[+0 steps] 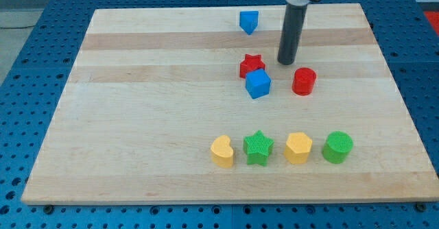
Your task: Place the red star left to the blue cube
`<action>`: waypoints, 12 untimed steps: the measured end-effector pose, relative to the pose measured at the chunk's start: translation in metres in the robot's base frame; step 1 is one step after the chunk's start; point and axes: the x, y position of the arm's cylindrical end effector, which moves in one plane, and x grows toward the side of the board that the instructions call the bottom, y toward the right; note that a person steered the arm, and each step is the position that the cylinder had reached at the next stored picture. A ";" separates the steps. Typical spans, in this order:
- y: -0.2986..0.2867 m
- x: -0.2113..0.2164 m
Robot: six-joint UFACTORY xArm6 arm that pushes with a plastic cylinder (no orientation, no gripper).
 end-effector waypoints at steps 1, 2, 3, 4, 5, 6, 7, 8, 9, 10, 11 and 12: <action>-0.027 0.016; -0.055 0.016; -0.078 0.016; -0.088 0.016; -0.095 0.007; -0.103 -0.008; -0.118 -0.008; -0.125 -0.002; -0.125 0.006; -0.125 0.013; -0.125 0.019; -0.125 0.021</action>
